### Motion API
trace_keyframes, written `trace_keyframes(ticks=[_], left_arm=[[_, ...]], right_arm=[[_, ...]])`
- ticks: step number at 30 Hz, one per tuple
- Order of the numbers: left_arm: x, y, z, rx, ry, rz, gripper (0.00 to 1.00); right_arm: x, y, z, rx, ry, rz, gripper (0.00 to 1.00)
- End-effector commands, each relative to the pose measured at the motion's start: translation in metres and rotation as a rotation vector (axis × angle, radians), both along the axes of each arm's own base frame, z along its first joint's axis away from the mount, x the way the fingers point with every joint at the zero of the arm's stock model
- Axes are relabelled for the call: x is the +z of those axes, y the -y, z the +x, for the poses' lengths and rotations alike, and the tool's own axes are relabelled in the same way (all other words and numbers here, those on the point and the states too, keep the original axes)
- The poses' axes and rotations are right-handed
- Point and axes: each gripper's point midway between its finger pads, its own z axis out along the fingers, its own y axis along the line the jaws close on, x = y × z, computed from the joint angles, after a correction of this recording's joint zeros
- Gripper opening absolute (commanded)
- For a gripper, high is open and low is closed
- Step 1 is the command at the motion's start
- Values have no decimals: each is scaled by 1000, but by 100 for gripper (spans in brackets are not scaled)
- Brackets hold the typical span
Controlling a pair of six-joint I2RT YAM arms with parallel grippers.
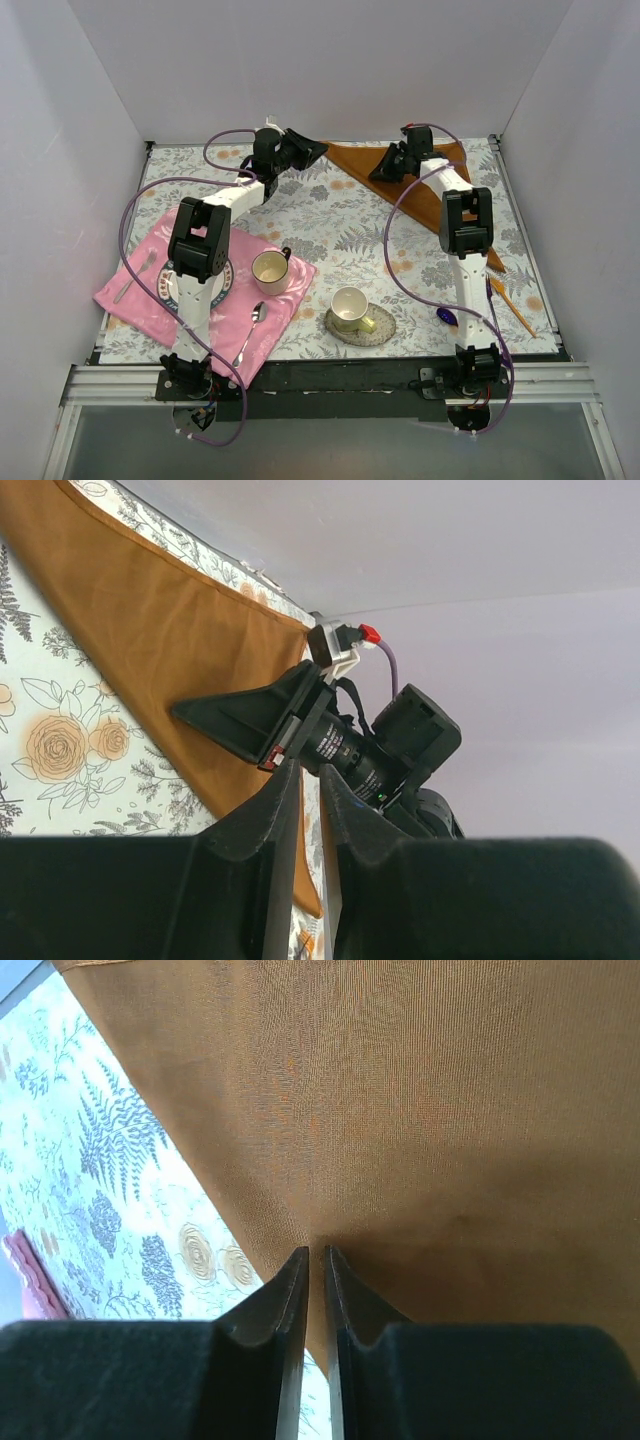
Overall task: Fold the napkin, place the utensils inside, and roll it up
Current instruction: Fold the napkin
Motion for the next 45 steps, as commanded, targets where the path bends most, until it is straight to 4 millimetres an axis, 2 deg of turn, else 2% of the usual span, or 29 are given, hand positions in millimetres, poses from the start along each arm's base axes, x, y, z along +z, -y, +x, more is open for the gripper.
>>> trace_keyframes(ticks=[1,2,3,5,6,8,9,10,11,12,14,15,16,17,18,19,20,21,25,29,32,36,41,45], left_arm=[[43,-3,-1,-6,69,-16,13],[43,-4,0,-5,68,-21,13],[43,-3,0,-7,69,-30,13],[38,-2,1,-3,55,-50,14],[40,-1,3,1,54,-73,14],[36,-2,7,11,49,-86,14],[35,0,9,12,46,-95,15],[39,1,12,15,50,-110,15],[35,1,17,24,43,-112,15],[33,1,19,28,43,-115,15],[39,1,27,45,57,-135,15],[30,1,30,55,46,-138,15],[30,1,33,66,33,-167,15],[28,0,35,76,32,-182,15],[22,0,38,92,15,-198,14],[19,2,38,90,7,-213,14],[23,5,38,84,11,-235,14],[22,8,38,75,7,-236,14],[15,17,30,58,-7,-224,13],[11,21,24,45,-26,-222,13],[15,21,23,42,-21,-220,13],[22,19,23,44,-12,-204,13],[35,17,27,42,18,-183,13],[37,15,28,47,28,-165,13]], right_arm=[[7,-22,-2,46,9,24,19],[9,-19,-4,50,13,13,19],[28,-14,-3,48,43,11,20],[44,-4,-6,47,65,-7,21],[60,9,-9,33,81,-15,22],[72,24,-18,18,63,-41,25],[87,37,-24,14,78,-55,26],[93,44,-29,14,80,-71,27],[94,54,-40,4,48,-98,29],[104,72,-52,-24,43,-129,30],[105,98,-69,-97,1,-176,31],[121,117,-81,-151,7,-184,31],[100,126,-101,-194,-64,-224,31],[95,150,-111,-255,-94,-243,31],[107,168,-123,-308,-90,-262,31],[88,185,-142,-362,-147,-314,31],[88,196,-150,-392,-159,-330,30],[96,215,-157,-441,-145,-342,29],[84,253,-189,-504,-210,-393,26],[62,267,-211,-492,-266,-447,24],[49,277,-219,-510,-282,-477,24],[15,285,-243,-531,-370,-497,24],[5,290,-248,-515,-379,-519,23],[19,292,-246,-476,-357,-551,24]])
